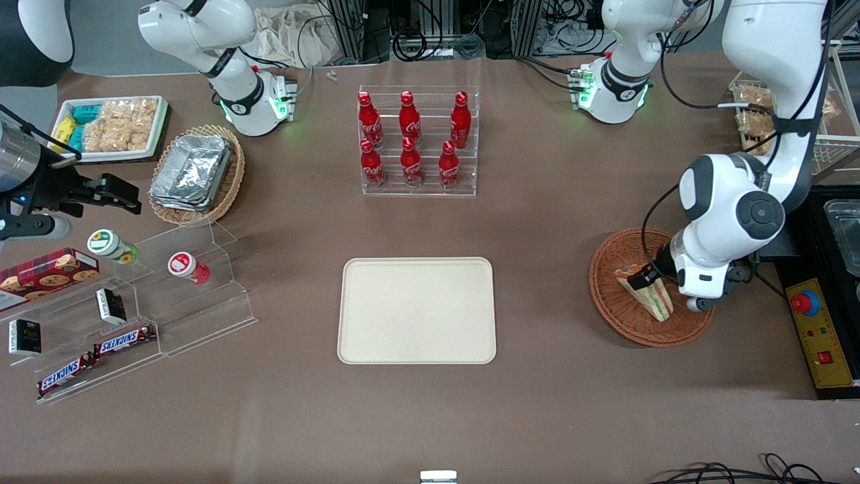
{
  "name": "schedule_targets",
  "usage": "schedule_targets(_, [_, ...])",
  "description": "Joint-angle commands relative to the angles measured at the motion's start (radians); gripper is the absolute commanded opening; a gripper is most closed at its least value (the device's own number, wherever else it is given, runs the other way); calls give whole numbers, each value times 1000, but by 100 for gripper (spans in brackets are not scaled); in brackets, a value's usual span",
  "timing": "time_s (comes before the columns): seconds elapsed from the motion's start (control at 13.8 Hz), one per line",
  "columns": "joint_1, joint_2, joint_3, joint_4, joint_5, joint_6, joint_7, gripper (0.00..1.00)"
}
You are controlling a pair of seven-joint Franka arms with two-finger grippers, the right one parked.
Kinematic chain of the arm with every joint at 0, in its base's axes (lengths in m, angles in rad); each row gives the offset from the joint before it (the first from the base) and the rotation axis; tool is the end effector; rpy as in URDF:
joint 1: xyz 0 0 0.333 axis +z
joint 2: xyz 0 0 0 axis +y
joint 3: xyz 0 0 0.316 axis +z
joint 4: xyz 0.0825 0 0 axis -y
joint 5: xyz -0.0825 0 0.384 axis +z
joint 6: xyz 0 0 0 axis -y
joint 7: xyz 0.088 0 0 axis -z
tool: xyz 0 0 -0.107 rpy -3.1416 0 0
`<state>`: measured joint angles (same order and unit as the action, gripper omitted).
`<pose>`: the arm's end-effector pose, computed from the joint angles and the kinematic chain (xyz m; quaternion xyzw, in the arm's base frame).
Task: Place sandwich from basket to tray
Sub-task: 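Close the left gripper on the wrapped sandwich and lift it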
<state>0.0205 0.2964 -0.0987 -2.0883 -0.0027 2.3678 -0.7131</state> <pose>0.5794 -0.0444 0.2810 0.9490 0.3149 -0.0131 0.0112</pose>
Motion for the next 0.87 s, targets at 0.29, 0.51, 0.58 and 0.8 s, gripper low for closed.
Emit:
schedule_targets(0.29, [4, 98, 22, 25, 64, 110, -35, 100])
schedule_targets(0.51, [4, 118, 25, 37, 70, 126, -35, 73])
schedule_targets(0.58, [2, 122, 43, 39, 72, 146, -37, 52])
schedule_targets(0.8, [4, 119, 53, 39, 99, 154, -34, 5])
